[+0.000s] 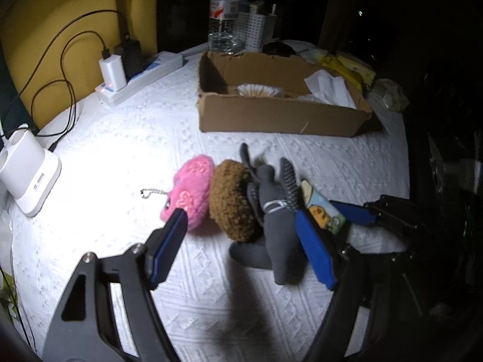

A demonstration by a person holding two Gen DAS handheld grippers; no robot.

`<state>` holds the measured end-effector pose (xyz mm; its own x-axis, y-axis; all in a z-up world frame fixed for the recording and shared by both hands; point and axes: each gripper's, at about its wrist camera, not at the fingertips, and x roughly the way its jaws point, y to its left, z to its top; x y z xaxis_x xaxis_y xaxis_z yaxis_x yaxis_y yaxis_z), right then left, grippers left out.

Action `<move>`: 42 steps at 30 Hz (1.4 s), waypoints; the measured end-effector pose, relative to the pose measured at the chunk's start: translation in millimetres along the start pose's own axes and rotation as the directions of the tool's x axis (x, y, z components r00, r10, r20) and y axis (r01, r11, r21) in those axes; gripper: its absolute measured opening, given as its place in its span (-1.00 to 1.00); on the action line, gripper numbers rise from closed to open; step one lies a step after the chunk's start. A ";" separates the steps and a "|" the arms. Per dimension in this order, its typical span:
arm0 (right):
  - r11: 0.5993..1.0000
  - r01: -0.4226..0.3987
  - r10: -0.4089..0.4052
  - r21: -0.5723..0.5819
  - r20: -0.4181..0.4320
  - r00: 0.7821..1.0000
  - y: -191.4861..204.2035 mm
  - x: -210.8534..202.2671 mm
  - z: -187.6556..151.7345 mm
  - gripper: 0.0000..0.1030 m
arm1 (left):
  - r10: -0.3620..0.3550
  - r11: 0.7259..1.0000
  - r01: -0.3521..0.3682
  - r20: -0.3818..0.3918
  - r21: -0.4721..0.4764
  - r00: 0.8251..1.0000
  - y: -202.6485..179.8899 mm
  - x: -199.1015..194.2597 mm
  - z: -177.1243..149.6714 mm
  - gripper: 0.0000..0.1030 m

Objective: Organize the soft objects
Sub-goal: 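Grasp the grey plush toy with the left tool while the right tool grasps the cartoon tissue pack, then lift and carry the grey plush and tissue pack over the box with both tools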

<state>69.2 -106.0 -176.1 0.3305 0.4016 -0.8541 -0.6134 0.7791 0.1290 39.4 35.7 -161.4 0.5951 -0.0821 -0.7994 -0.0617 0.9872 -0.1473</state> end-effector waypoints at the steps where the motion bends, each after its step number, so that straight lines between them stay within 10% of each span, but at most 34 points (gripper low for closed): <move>1: 1.000 0.005 -0.005 0.003 0.004 1.000 -2.8 -2.1 -0.5 -0.01 | -0.002 1.000 0.002 0.002 0.009 1.000 -3.7 -0.3 0.3 0.47; 21: 0.989 0.068 -0.074 0.134 0.038 0.997 -70.5 -25.9 -12.6 -0.01 | -0.044 0.988 0.050 -0.039 0.144 0.998 -48.5 38.6 1.7 0.44; 28: 0.987 0.061 -0.068 0.150 0.045 0.997 -76.3 -27.1 -12.6 -0.01 | -0.038 0.984 0.050 -0.078 0.169 0.996 -53.2 50.0 -3.4 -0.27; 42: 0.986 0.057 -0.068 0.156 0.064 0.996 -79.8 -40.1 -8.5 -0.01 | -0.060 0.979 0.066 -0.040 0.192 0.997 -62.8 32.0 4.2 -0.43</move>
<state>98.8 -188.4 -156.4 0.4169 0.3778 -0.8267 -0.4740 0.8664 0.1570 65.6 -28.4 -175.3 0.5656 -0.1465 -0.8116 0.1329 0.9874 -0.0856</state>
